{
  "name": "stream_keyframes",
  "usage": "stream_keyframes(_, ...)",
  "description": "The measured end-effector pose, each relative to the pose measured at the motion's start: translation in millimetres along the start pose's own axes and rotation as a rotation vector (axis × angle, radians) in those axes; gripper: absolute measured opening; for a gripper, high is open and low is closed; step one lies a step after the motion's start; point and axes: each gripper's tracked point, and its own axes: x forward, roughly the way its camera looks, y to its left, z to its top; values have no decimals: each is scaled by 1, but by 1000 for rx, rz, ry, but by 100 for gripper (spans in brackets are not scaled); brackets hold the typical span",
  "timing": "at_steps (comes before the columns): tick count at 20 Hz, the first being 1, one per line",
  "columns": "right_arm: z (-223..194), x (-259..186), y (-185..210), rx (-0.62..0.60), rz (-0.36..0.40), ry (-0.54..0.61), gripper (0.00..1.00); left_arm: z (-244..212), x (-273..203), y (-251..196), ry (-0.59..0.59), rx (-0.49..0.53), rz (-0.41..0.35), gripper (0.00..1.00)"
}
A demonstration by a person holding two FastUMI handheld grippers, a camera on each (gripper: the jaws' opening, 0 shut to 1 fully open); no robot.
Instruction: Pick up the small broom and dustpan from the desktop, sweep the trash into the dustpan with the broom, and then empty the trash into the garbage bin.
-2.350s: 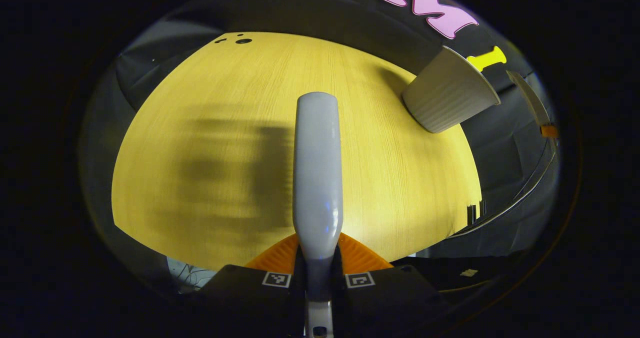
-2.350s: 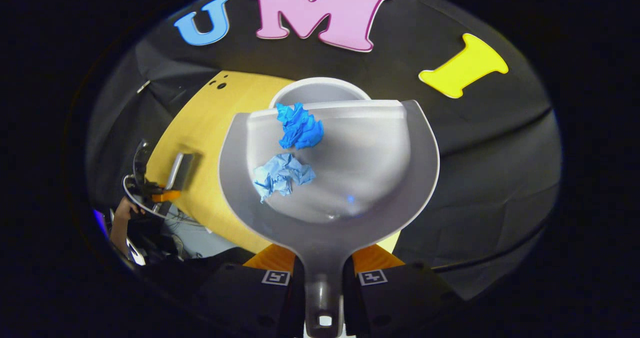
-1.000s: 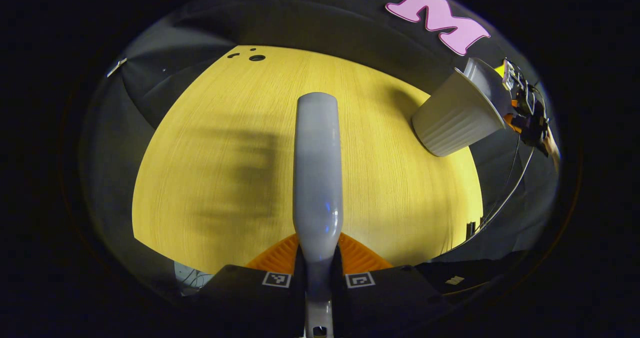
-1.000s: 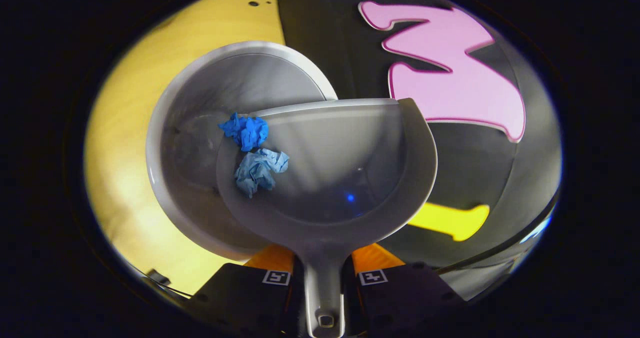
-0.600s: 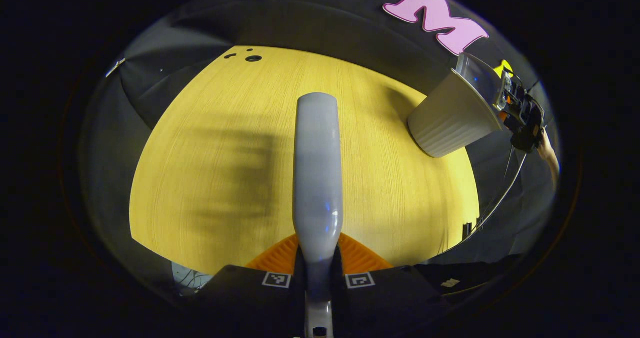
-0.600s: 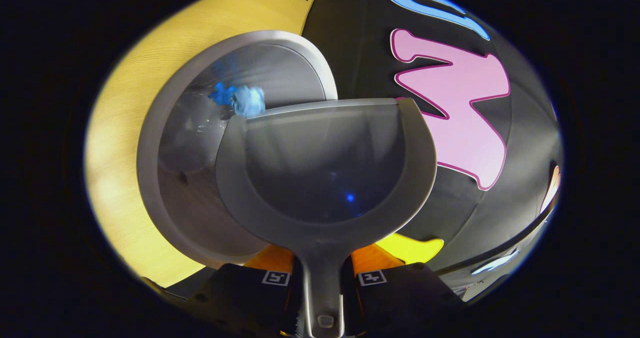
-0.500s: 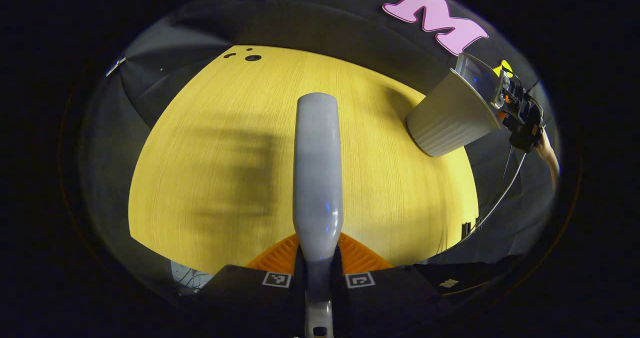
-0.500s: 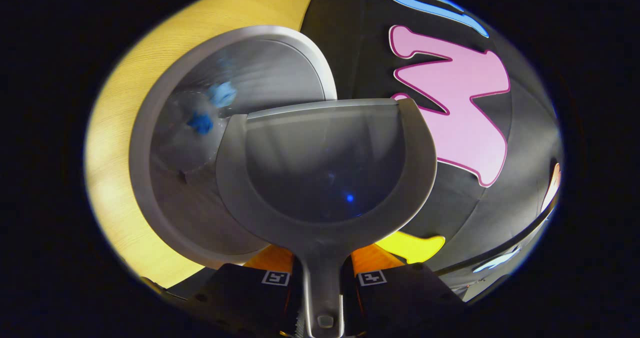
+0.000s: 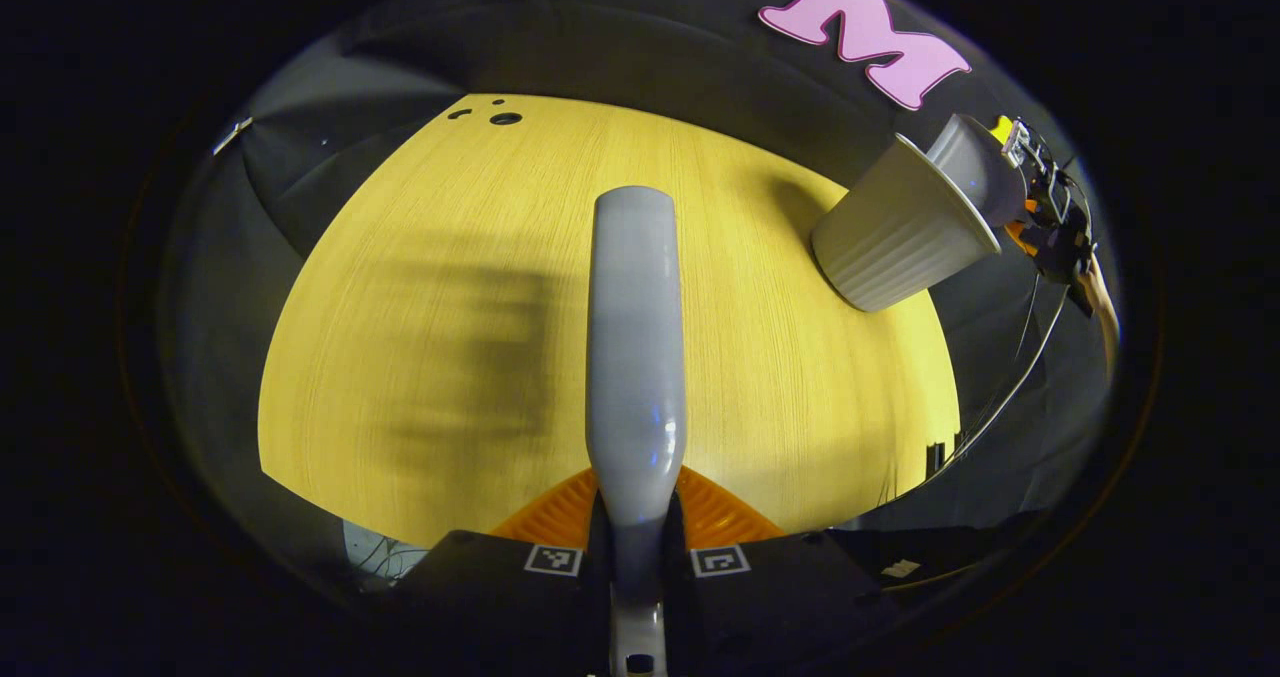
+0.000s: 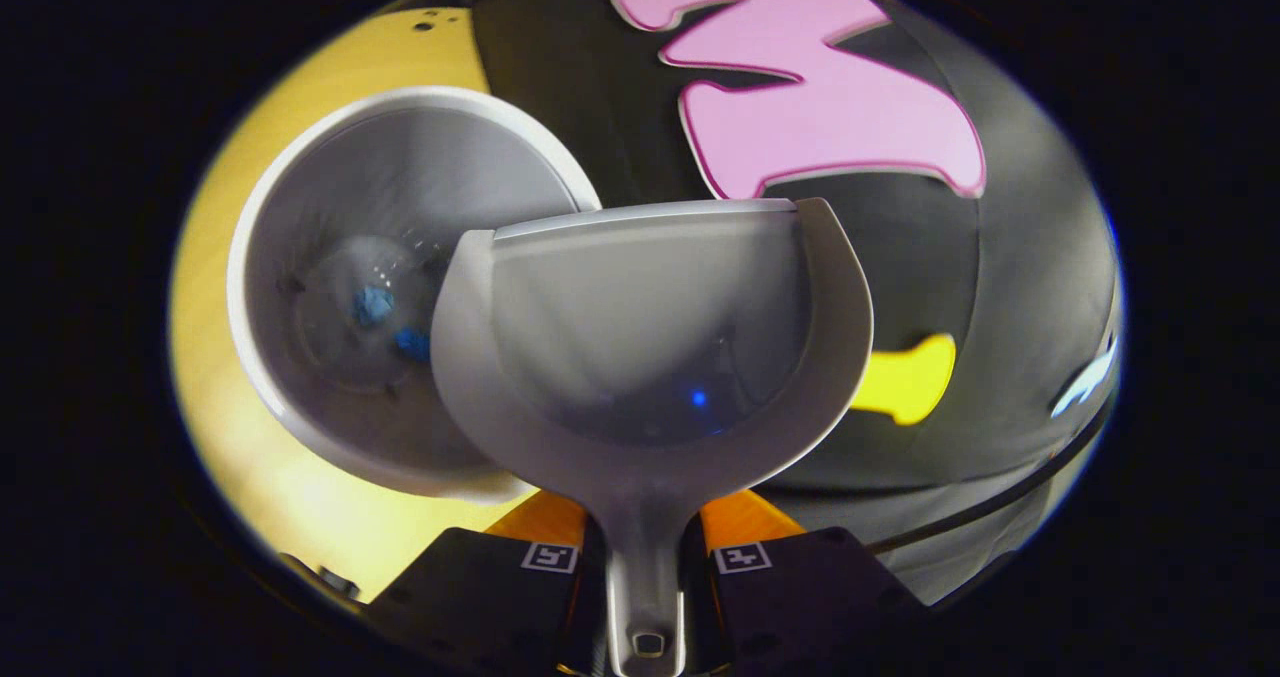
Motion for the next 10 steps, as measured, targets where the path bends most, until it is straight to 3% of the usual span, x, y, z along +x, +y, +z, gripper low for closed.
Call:
stream_keyframes(5, -36, -21, -13, 267, 64, 56, 34, -3, 3, -8, -3, -22, -28, 25)
stream_keyframes(8, -50, -37, -16, 491, 110, 42, 34, -7, 5, -9, 2, -22, -24, 25)
stream_keyframes(10, -51, -40, -16, 574, 113, 15, 34, -11, 7, -9, 8, -22, -20, 25)
